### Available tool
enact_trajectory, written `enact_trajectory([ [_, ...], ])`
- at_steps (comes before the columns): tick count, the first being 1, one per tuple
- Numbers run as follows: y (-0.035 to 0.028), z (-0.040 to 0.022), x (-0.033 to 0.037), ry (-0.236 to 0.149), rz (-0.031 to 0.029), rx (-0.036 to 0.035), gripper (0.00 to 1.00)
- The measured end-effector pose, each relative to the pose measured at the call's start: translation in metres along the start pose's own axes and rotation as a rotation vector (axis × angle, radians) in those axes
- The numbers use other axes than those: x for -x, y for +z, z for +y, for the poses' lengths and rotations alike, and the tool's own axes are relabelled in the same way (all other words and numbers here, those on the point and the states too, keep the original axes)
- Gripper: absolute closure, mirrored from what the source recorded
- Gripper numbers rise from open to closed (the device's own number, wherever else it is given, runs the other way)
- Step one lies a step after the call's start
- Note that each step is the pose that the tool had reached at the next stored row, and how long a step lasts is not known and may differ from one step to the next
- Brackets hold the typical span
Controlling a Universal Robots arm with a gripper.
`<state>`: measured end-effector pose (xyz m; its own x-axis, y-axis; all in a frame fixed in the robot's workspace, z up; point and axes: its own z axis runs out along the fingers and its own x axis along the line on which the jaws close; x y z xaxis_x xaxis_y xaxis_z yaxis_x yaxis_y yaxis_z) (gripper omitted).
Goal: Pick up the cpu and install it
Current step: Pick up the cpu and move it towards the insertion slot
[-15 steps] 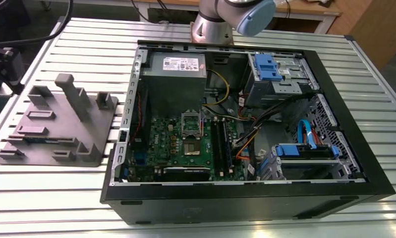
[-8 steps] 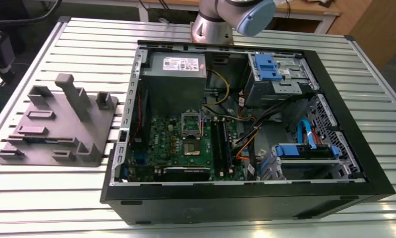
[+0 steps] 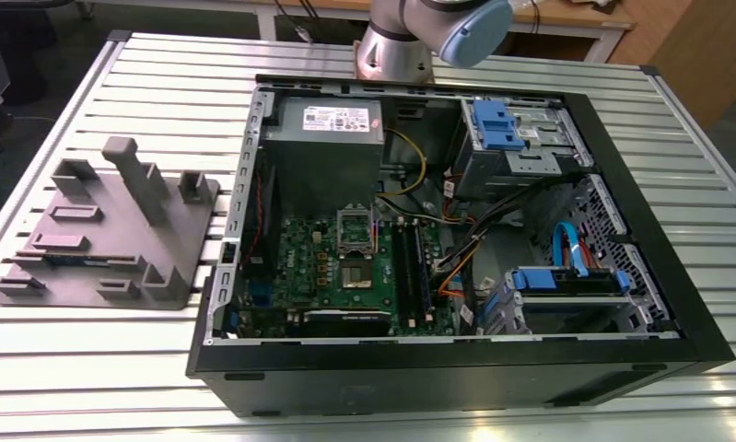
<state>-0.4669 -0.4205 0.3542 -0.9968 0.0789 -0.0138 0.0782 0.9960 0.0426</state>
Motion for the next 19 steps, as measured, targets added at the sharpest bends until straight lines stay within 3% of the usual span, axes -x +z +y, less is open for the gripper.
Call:
enact_trajectory([
  [19,-0.003,0.0002,0.0005,0.0,0.0002,-0.0001,0.53],
])
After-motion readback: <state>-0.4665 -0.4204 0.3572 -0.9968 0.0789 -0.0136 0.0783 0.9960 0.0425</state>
